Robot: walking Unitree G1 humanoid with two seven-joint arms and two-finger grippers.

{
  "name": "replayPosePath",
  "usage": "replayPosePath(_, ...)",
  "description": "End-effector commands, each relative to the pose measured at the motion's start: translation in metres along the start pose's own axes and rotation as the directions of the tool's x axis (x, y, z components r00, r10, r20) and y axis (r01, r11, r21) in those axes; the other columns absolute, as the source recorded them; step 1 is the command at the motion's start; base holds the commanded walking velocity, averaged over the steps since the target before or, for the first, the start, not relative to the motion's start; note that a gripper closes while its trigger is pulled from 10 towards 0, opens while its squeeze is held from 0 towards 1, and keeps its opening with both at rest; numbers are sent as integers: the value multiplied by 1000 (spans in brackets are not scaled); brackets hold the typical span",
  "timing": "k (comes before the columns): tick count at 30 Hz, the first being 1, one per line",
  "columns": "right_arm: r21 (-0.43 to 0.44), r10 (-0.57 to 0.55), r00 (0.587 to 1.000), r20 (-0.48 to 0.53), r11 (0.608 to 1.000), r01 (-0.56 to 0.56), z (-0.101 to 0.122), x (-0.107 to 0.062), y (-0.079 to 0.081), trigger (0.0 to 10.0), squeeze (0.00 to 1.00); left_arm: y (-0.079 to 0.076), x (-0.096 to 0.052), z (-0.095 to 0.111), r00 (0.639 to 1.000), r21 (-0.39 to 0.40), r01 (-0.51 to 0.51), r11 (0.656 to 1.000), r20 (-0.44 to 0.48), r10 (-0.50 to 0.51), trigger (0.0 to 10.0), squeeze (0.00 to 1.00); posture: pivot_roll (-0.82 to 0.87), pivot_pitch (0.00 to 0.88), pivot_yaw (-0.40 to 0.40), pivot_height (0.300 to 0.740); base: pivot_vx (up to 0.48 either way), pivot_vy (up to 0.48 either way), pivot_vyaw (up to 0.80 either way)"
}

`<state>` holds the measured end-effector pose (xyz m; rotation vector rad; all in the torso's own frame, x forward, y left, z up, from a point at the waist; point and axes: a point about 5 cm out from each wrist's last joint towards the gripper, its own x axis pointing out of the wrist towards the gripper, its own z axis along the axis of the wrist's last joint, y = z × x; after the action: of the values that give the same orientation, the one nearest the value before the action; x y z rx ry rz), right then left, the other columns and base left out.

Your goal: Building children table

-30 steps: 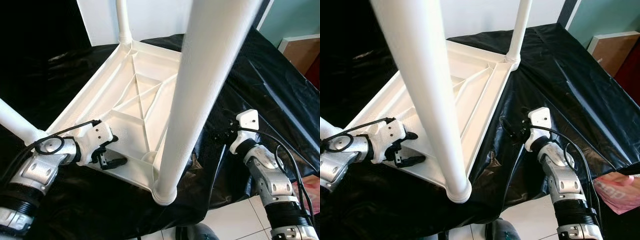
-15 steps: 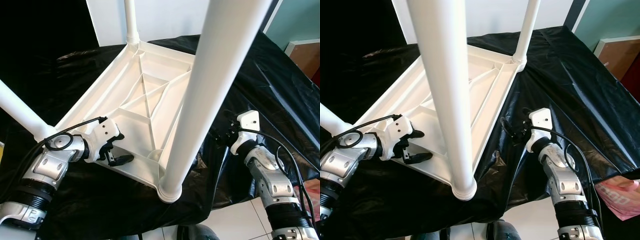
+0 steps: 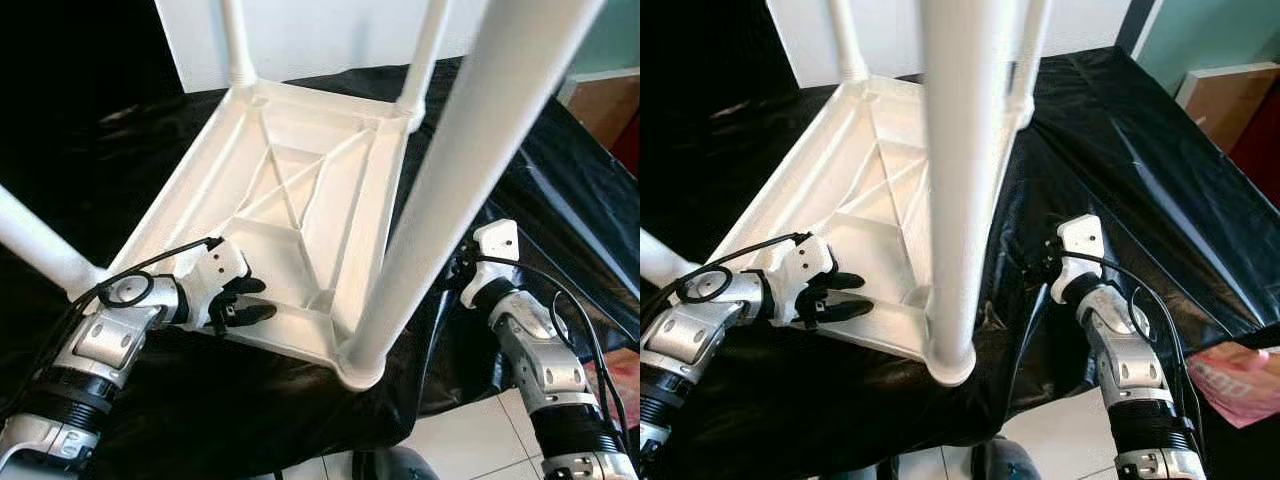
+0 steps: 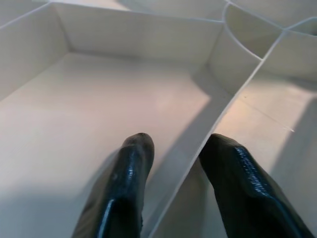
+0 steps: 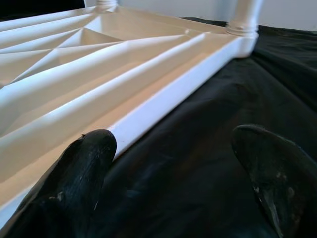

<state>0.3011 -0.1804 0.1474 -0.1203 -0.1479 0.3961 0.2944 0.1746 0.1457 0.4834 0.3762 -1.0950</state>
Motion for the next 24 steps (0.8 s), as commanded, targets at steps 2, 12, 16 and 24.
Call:
replayPosePath(2, 5, 8, 1000, -16, 1000, -8, -4, 0, 1, 10000, 0, 5, -7, -18, 994, -128, -111, 986, -18, 110, 0, 0, 31, 163, -53, 740, 0, 0, 0)
replayPosePath(12, 6, -17, 1000, -9, 1000, 17, -4, 1, 0, 10000, 0, 4, 8, -7, 984, -150, -160, 976, 48, 169, 0, 0, 22, 155, -45, 740, 0, 0, 0)
replayPosePath(16, 5, -80, 997, -8, 997, 80, -5, -1, -7, 10000, 0, 1, 17, -1, 977, -169, -179, 969, 83, 195, 0, 0, 18, 153, -39, 740, 0, 0, 0)
replayPosePath(24, -3, -124, 992, -9, 992, 124, -6, -1, -13, 10000, 0, 5, 27, 6, 958, -164, -241, 957, 116, 261, 4039, 0, 17, 150, -37, 740, 0, 0, 0)
